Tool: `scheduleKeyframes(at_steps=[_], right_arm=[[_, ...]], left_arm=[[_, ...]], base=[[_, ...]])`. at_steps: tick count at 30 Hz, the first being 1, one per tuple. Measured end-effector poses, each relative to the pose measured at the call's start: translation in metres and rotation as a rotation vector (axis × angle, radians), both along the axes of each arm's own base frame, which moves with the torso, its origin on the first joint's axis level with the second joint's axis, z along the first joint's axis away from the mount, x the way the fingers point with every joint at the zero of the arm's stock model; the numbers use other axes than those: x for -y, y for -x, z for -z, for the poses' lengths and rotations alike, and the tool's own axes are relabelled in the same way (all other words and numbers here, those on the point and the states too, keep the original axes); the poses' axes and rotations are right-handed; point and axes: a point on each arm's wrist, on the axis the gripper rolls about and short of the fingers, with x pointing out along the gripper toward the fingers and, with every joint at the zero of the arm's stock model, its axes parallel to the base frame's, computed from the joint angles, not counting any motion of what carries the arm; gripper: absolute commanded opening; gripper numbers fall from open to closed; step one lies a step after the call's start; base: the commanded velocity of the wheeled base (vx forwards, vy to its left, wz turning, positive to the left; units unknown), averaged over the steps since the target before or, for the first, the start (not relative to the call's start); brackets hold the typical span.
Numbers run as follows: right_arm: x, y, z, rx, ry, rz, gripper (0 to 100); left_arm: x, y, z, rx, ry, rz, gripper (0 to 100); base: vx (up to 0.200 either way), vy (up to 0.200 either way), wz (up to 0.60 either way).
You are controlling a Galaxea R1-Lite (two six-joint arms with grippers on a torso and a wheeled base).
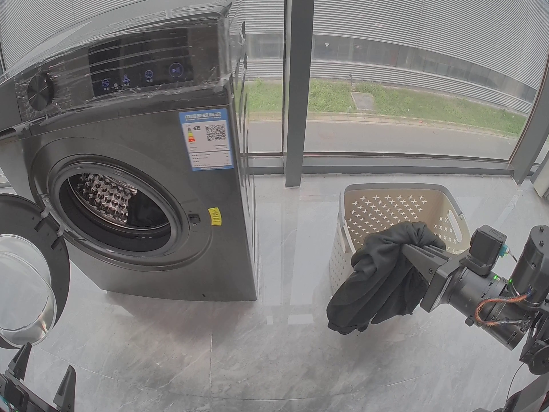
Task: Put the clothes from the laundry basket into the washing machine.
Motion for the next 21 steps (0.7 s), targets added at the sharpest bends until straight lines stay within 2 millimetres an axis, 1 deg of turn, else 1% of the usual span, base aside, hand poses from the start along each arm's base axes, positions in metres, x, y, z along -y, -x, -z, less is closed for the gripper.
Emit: scheduleKeyframes(at_steps=[1,7,11,19,21], right_arm=[[-0.001,0.000,0.000,0.000,-0.001,-0.006,0],[-0.007,-0.004,-0.002,0.053,-0.045,-0.015,0],[-0.012,-0.009,-0.005,0.088,-0.071,-0.021,0],[-0.016,-0.014,0.002,0.071,-0.050,-0.017,0],[-0.016,-0.014,0.003,0.065,-0.045,-0.017,0]], left_arm=[[0.000,0.000,0.000,0.001,0.000,0.001,100],[0.000,0.000,0.000,0.000,0.000,0.000,100],[0.000,0.000,0.000,0.000,0.000,0.000,100],[0.000,0.000,0.000,0.002,0.000,-0.002,100],[0.000,0.000,0.000,0.004,0.000,-0.004,100]], base=[[0.000,0.200,0.00],[0.000,0.000,0.00],[-0.200,0.000,0.00],[-0.200,0.000,0.00],[0.000,0.000,0.00]])
